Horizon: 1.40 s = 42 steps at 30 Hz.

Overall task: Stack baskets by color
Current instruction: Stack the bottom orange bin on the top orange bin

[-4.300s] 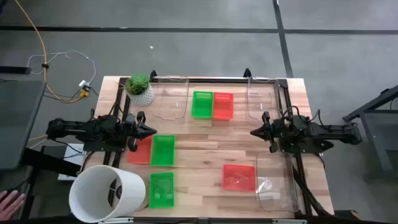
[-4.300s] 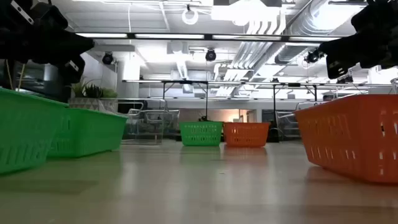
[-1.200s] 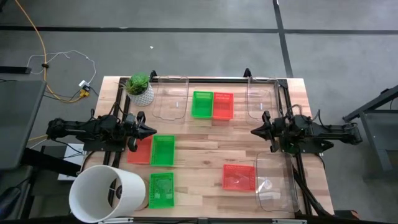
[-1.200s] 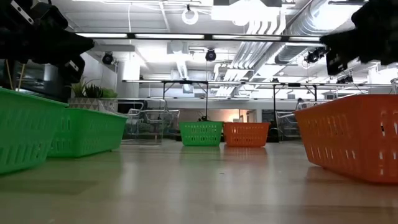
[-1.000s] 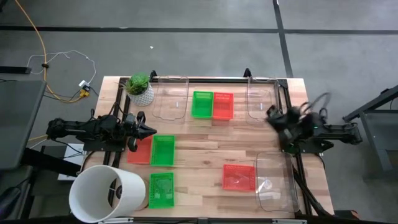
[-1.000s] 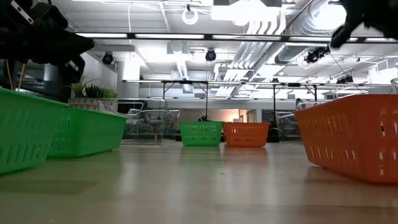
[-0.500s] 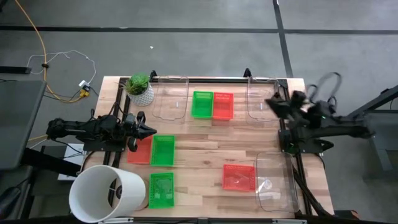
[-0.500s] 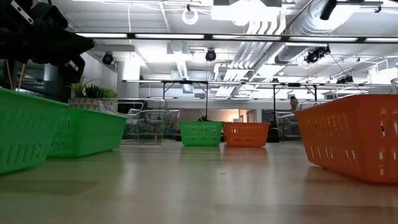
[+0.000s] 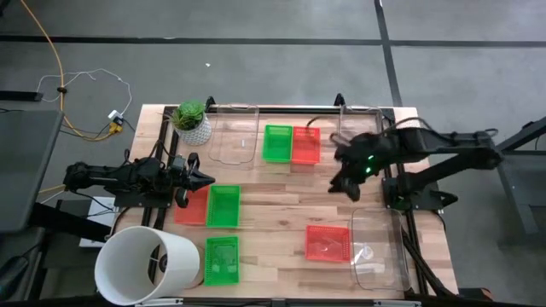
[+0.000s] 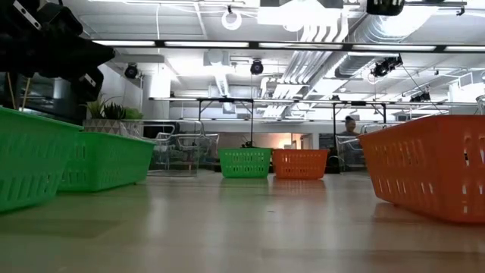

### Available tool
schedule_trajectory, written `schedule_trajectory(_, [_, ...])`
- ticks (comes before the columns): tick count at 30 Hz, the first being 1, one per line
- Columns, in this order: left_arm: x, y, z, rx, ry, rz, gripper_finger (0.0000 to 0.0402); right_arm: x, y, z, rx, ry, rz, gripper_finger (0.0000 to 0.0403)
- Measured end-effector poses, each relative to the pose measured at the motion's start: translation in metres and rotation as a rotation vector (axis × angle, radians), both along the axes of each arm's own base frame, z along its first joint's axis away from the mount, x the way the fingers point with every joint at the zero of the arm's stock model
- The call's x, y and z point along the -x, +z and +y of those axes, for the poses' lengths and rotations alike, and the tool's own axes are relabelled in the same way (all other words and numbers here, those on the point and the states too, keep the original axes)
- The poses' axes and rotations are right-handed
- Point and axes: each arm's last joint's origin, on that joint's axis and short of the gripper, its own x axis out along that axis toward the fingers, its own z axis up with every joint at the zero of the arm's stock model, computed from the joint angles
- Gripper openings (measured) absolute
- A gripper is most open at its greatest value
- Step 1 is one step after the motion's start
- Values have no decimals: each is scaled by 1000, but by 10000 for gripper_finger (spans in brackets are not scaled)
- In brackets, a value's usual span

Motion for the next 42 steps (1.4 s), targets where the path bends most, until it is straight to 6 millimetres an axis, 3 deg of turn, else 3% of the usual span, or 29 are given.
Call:
schedule_trajectory(5, [0, 0, 0, 0, 0, 0, 1, -17, -22, 25, 28, 112, 225, 224])
schedule_trajectory(15, [0, 0, 0, 0, 0, 0, 1, -50, -87, 82, 284, 447, 350, 227])
schedule_trajectory(19, [0, 0, 0, 0, 0, 0, 1, -45, -131, 88, 264, 486, 392, 227])
schedule_trajectory(23, [0, 0, 0, 0, 0, 0, 1, -38, -161, 84, 233, 430, 414, 227])
schedule_trajectory(33, [0, 0, 0, 0, 0, 0, 1, -33, -187, 88, 318, 408, 367, 227])
schedule_trajectory(42, [0, 0, 0, 0, 0, 0, 1, -33, -192, 87, 355, 365, 344, 220])
